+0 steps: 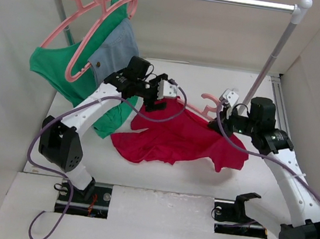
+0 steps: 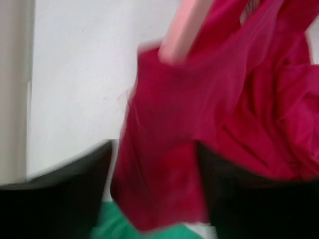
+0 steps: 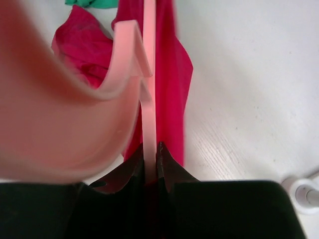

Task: Place the t-shirt on the hanger
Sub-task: Place tshirt on hanger, then hang the hanger with tshirt onto the clothesline

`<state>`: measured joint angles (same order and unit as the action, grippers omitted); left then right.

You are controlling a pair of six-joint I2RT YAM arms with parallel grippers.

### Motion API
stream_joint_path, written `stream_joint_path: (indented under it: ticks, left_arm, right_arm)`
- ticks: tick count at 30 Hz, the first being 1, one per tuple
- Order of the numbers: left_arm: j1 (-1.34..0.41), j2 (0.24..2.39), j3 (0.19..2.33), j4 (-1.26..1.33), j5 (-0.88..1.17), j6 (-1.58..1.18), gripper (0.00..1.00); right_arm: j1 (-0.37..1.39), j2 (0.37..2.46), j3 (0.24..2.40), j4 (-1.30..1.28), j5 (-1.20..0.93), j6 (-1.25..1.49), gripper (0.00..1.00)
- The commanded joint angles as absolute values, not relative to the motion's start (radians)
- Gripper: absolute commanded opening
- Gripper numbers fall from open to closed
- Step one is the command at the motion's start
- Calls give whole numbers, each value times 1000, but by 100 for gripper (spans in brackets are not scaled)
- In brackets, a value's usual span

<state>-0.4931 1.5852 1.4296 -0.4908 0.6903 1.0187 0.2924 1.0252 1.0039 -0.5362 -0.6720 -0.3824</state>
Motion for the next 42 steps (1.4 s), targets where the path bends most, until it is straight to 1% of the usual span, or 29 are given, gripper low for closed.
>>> stream_joint_path:
  ticks: [1, 2, 3, 5, 8, 10, 12, 16, 18, 21, 25, 26, 28, 29, 32, 33, 36, 39, 42]
  left_arm:
    - [-477, 1577, 1470, -448, 664, 953, 76]
    - [-477, 1577, 1482, -448, 664, 953, 94]
    - [-477, 1577, 1502, -427, 684, 918, 100]
    - [-477, 1568, 1522, -394, 706, 867, 100]
    - [-477, 1531, 1543, -275, 718, 715, 100]
    - [-477, 1513, 1565, -174, 733, 631, 100]
    - [-477, 1483, 1565, -129, 761, 571, 100]
    - [-477, 1471, 1584, -115, 841, 561, 100]
    - [-477, 1471, 1585, -153, 851, 561, 100]
    - [-477, 1471, 1594, -172, 871, 561, 100]
    - [-477, 1460, 1605, -161, 881, 512, 100]
    - [-477, 1451, 1605, -161, 881, 502, 100]
    - [-477, 1451, 1583, -173, 881, 502, 100]
    - [-477, 1441, 1551, -173, 881, 511, 100]
    - [-477, 1414, 1497, -173, 881, 511, 100]
    - [-477, 1401, 1482, -173, 881, 511, 100]
    - [-486, 1366, 1419, -173, 871, 511, 100]
    - [-495, 1326, 1356, -173, 845, 511, 100]
    - [-495, 1298, 1296, -164, 818, 511, 100]
  right_arm:
    - [272, 1015, 1087, -578, -683, -354, 0]
    - [272, 1015, 1103, -593, -683, -354, 0]
    - [272, 1015, 1120, -594, -693, -354, 0]
    - [259, 1037, 1184, -627, -693, -342, 0]
    - [236, 1075, 1277, -690, -669, -331, 0]
    - [224, 1095, 1311, -721, -651, -331, 0]
    - [213, 1106, 1322, -732, -637, -331, 0]
    - [202, 1106, 1298, -701, -637, -302, 0]
    - [202, 1106, 1298, -689, -637, -293, 0]
    - [193, 1106, 1316, -689, -580, -272, 0]
    - [184, 1126, 1454, -756, -460, -244, 0]
    - [184, 1141, 1550, -797, -428, -235, 0]
    - [184, 1166, 1664, -839, -332, -235, 0]
    - [175, 1196, 1781, -874, -275, -235, 0]
    - [154, 1248, 1949, -896, -215, -235, 0]
    - [153, 1284, 2039, -896, -198, -235, 0]
    - [109, 1359, 2191, -896, -166, -226, 0]
    - [95, 1400, 2285, -878, -166, -216, 0]
    - [86, 1425, 2305, -816, -166, -183, 0]
